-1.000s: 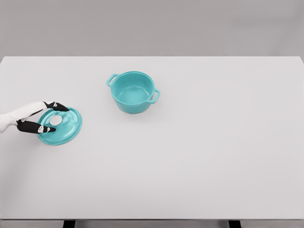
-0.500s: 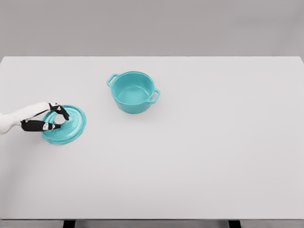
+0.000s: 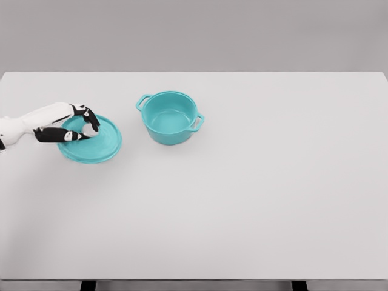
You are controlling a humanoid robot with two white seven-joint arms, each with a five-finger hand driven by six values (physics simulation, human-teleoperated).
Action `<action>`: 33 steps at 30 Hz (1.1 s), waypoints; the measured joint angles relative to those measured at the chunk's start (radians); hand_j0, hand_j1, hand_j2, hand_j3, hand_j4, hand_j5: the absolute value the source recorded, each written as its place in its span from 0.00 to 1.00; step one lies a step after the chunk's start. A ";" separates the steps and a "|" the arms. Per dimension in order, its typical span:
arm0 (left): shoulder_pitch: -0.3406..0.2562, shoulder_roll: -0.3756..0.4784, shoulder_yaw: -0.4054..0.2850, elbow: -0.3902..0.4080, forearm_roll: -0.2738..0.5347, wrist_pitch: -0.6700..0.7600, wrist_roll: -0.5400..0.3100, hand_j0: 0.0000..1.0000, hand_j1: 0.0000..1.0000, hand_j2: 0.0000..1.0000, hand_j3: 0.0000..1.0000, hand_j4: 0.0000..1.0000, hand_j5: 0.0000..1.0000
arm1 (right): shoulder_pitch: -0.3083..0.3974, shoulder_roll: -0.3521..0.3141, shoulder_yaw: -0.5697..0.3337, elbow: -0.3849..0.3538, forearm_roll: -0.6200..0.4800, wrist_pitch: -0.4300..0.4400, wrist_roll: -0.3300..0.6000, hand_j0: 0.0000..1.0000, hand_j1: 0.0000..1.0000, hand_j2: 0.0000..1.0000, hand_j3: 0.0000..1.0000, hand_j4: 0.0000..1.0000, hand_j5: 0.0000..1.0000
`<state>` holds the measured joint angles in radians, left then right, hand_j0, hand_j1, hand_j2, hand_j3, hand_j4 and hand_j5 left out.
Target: Cover the pot with left arm
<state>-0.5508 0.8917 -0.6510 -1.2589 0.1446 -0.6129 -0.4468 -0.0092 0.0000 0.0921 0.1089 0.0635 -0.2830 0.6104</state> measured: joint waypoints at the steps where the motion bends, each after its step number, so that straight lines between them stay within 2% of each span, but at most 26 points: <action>1: -0.014 -0.001 -0.006 -0.003 0.000 0.000 0.000 0.43 0.43 0.43 0.43 0.43 0.43 | 0.000 0.000 0.000 0.000 0.000 0.000 0.000 1.00 1.00 1.00 1.00 1.00 1.00; 10: -0.018 -0.025 -0.019 -0.017 0.003 0.000 0.000 0.42 0.42 0.42 0.42 0.42 0.42 | 0.000 0.000 0.000 0.000 0.000 0.000 0.000 1.00 1.00 1.00 1.00 1.00 1.00; 18: -0.018 -0.046 -0.010 -0.035 0.075 0.000 0.033 0.43 0.43 0.43 0.43 0.43 0.43 | 0.000 0.000 0.000 0.000 0.000 0.000 0.000 1.00 1.00 1.00 1.00 1.00 1.00; 26: -0.026 -0.158 0.009 -0.016 0.099 0.000 0.078 0.43 0.43 0.43 0.43 0.43 0.43 | 0.000 0.000 0.000 0.000 0.000 0.000 0.000 1.00 1.00 1.00 1.00 1.00 1.00; 28: -0.049 -0.195 0.011 0.002 0.098 0.000 0.083 0.43 0.43 0.43 0.43 0.43 0.43 | 0.000 0.000 0.000 0.000 0.000 0.000 0.000 1.00 1.00 1.00 1.00 1.00 1.00; 33: -0.051 -0.273 0.014 0.052 0.090 0.000 0.111 0.43 0.43 0.43 0.43 0.43 0.43 | 0.000 0.000 0.000 0.000 0.000 0.000 0.000 1.00 1.00 1.00 1.00 1.00 1.00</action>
<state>-0.6013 0.6189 -0.6372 -1.2065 0.2344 -0.6128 -0.3357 -0.0092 0.0000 0.0922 0.1089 0.0636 -0.2827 0.6104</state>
